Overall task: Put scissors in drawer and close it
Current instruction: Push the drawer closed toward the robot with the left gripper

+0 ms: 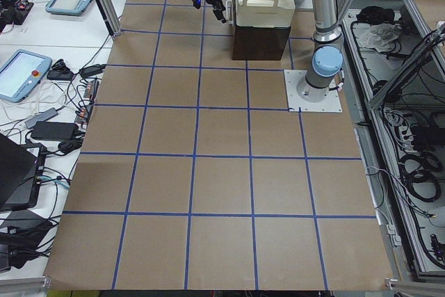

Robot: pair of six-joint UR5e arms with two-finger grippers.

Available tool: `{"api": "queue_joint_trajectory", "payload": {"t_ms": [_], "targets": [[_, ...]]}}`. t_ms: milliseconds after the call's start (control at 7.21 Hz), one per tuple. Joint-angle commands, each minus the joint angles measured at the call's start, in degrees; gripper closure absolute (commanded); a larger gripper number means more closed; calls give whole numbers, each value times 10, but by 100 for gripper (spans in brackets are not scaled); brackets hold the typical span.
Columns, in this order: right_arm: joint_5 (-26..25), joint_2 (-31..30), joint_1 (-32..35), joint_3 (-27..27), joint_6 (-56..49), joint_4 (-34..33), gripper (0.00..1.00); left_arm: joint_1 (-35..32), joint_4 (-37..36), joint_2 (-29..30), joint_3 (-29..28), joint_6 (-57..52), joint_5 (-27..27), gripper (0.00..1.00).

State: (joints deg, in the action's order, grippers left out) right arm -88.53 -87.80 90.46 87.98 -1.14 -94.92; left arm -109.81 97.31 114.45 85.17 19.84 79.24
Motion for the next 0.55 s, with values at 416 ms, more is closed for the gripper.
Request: {"api": "queue_joint_trajectory", "payload": {"t_ms": [416], "targets": [[1, 0, 0, 0, -3, -1, 0, 23, -137, 0, -8, -10, 8, 0]]}}
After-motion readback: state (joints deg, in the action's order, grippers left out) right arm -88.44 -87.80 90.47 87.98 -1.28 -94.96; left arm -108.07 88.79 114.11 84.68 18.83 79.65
